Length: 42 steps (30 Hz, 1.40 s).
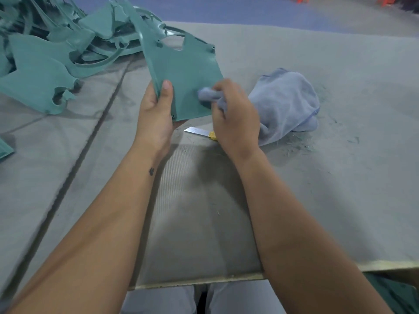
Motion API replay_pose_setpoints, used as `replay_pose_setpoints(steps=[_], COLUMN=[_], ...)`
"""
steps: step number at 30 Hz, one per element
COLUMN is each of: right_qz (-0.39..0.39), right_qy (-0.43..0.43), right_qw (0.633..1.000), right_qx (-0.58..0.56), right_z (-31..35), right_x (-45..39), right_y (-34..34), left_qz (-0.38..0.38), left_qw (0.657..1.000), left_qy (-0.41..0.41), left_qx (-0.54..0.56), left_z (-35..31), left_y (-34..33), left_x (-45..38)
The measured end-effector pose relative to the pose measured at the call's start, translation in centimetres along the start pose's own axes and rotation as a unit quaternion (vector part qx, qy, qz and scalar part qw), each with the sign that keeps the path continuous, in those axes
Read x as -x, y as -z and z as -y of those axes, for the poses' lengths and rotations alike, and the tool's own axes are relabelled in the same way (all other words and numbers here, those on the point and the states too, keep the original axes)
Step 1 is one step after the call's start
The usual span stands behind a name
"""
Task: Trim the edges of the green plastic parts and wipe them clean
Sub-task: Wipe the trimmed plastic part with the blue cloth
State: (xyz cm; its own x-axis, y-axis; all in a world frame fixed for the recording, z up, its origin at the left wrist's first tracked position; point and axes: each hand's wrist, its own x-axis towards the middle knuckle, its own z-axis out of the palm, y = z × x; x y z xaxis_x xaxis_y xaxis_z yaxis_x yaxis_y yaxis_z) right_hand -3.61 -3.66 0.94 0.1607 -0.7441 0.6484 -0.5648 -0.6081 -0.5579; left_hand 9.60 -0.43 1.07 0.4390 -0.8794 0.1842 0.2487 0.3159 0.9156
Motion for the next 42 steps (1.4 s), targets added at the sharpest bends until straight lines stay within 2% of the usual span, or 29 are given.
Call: replay_pose_setpoints(steps=[3, 8, 13, 15, 17, 19, 21, 23, 25, 29, 31, 34, 37, 38, 40, 41, 42], right_qz=[0.081, 0.202, 0.227, 0.231, 0.165, 0.024, -0.095, -0.138, -0.092, 0.111, 0.133, 0.103, 0.058, 0.044, 0.027, 0.019, 0.008], right_qy=[0.011, 0.016, 0.005, -0.044, -0.152, -0.239, -0.294, -0.320, -0.336, -0.295, -0.283, -0.264, -0.258, -0.259, -0.268, -0.275, -0.285], right_qw=[0.996, 0.973, 0.962, 0.969, 0.969, 0.933, 0.883, 0.860, 0.868, 0.868, 0.863, 0.878, 0.918, 0.922, 0.921, 0.917, 0.910], right_qx=[0.041, 0.109, 0.149, 0.076, -0.108, -0.267, -0.354, -0.374, -0.353, -0.385, -0.398, -0.385, -0.296, -0.285, -0.281, -0.287, -0.300], right_z=[-0.4, -0.5, 0.5, 0.6, 0.5, 0.1, -0.6, -0.9, -0.8, -0.6, -0.8, -1.1, -1.0, -0.9, -0.7, -0.7, -0.6], right_x=[0.0, -0.4, -0.1, 0.0, -0.1, -0.5, -0.9, -1.2, -1.3, -1.2, -1.0, -0.9, -1.0, -1.1, -1.1, -1.1, -1.2], right_y=[-0.2, -0.5, 0.0, 0.3, 0.6, 1.0, 1.5, 1.7, 1.4, 0.6, 0.4, 0.3, 0.2, 0.1, 0.0, 0.0, 0.0], left_qz=[0.027, 0.015, -0.028, -0.038, -0.048, -0.063, -0.078, -0.086, -0.064, -0.014, -0.017, -0.017, -0.018, -0.039, -0.076, -0.055, -0.001], left_qw=[1.000, 1.000, 0.997, 0.997, 0.997, 0.996, 0.995, 0.994, 0.995, 0.995, 0.992, 0.982, 0.953, 0.935, 0.865, 0.824, 0.799], left_qy=[-0.001, -0.020, -0.056, -0.058, -0.059, -0.048, -0.032, -0.020, -0.009, -0.022, -0.036, -0.044, -0.052, -0.087, -0.234, -0.308, -0.353], left_qx=[0.009, 0.000, -0.046, -0.033, -0.030, -0.039, -0.055, -0.066, -0.070, -0.093, -0.120, -0.181, -0.299, -0.340, -0.437, -0.472, -0.488], left_z=[0.3, 0.7, 0.7, 0.5, 0.1, -0.2, -0.3, -0.4, -0.3, -0.1, -0.1, 0.2, 0.9, 1.0, 0.6, 0.3, 0.1], left_y=[-0.1, 0.1, 0.3, 0.5, 0.7, 0.9, 1.2, 1.5, 1.5, 1.0, 0.9, 0.9, 0.6, 0.5, 0.6, 0.7, 0.6], left_x=[0.1, -0.1, 0.1, 0.0, 0.0, -0.1, -0.3, -0.5, -0.5, 0.0, 0.2, 0.1, 0.3, 0.4, 0.6, 0.7, 0.9])
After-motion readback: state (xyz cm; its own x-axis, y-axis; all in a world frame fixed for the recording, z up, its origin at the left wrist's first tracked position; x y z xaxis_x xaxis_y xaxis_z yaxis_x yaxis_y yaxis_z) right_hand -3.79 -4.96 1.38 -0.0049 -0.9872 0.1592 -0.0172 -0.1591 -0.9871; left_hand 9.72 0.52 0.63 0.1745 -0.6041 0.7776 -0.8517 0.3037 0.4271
